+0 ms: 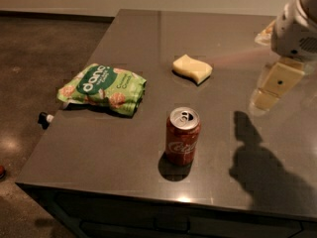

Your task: Move sponge near coke can

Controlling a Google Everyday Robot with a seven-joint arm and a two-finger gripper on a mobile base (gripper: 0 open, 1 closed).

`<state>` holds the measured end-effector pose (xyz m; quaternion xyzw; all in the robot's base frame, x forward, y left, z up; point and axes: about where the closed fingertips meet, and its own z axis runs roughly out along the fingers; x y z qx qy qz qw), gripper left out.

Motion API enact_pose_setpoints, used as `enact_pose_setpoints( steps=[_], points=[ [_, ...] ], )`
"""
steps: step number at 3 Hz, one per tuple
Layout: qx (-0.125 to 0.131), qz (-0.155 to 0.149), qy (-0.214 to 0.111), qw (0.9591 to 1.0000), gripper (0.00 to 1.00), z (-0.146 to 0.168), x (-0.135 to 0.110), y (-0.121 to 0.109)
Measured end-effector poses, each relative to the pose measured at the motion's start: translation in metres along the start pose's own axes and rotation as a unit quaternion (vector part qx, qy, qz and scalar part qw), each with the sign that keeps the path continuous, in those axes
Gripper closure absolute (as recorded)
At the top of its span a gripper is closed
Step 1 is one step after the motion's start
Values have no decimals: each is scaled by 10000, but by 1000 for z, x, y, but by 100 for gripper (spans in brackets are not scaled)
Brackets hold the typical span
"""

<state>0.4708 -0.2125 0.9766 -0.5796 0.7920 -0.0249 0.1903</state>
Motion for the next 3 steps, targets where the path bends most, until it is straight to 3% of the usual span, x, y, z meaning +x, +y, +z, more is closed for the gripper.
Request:
enact_pose_setpoints(
  steps=[1, 3],
  points=[
    [65, 347, -286, 9990, 0, 37, -23, -44],
    [425, 1075, -595, 9915, 0, 101, -49, -108]
  ],
)
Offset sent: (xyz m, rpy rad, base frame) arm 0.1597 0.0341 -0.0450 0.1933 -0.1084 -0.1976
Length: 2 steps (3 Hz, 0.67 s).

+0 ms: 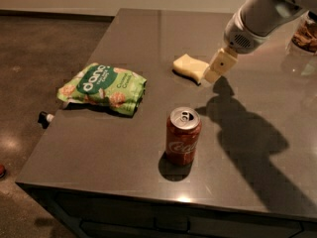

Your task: Move sponge near coke can

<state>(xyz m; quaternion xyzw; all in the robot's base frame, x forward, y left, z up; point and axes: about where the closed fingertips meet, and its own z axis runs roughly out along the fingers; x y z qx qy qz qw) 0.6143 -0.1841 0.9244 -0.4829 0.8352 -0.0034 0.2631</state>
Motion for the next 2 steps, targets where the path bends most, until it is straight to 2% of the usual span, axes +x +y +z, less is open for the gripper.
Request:
enact_pose_setpoints(
  steps=[1, 2],
  points=[
    [57, 453, -52, 9989, 0, 37, -6, -18],
    [74, 754, -54, 9971, 0, 63, -12, -29]
  ],
)
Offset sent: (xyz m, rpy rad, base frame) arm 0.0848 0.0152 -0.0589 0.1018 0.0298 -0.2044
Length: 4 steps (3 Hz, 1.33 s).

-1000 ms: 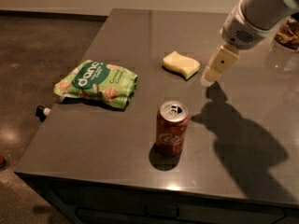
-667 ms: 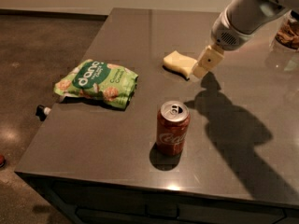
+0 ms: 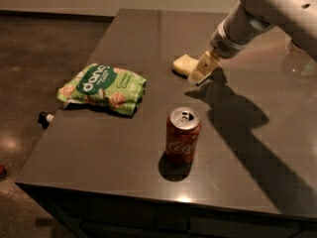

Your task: Move sponge near coke can

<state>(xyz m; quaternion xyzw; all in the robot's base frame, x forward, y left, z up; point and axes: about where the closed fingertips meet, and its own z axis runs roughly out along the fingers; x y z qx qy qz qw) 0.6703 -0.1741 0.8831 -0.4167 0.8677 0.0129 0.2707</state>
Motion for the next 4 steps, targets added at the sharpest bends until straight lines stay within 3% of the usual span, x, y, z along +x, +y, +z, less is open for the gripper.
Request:
enact_pose_setpoints(
  steps=[1, 2, 4],
  points=[
    [-66, 137, 42, 9999, 0, 15, -4, 0],
    [-196, 173, 134, 9996, 18, 25, -7, 5],
    [-379, 84, 263, 9989, 65, 27, -13, 13]
  ],
)
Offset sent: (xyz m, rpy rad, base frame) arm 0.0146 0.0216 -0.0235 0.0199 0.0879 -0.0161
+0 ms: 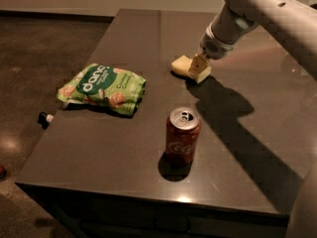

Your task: Move sponge near coke can

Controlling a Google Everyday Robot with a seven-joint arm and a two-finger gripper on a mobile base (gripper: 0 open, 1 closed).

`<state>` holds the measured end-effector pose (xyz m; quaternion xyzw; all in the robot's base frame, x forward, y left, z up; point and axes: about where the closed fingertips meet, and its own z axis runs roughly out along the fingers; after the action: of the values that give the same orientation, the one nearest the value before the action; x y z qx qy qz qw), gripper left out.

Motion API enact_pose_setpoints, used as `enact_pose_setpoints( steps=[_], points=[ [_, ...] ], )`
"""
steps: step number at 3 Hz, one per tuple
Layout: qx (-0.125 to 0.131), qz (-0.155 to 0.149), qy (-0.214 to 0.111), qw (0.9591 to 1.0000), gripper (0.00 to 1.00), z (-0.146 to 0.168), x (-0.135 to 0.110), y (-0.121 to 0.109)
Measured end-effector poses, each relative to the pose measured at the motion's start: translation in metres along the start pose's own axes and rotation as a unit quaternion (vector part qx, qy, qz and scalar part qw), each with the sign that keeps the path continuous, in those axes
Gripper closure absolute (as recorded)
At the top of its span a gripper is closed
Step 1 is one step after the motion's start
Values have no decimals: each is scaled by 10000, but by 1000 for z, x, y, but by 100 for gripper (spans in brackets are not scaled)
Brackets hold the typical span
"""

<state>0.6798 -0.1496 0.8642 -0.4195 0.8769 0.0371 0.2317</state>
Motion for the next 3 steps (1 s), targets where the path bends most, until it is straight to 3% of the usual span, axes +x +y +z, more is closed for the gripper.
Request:
enact_pose_setpoints(
  steps=[1, 2, 3],
  points=[
    [15, -134, -14, 9999, 87, -23, 2, 0],
    [7, -327, -10, 9995, 100, -55, 19, 11],
    [-93, -512, -11, 9986, 100, -82, 46, 30]
  ],
)
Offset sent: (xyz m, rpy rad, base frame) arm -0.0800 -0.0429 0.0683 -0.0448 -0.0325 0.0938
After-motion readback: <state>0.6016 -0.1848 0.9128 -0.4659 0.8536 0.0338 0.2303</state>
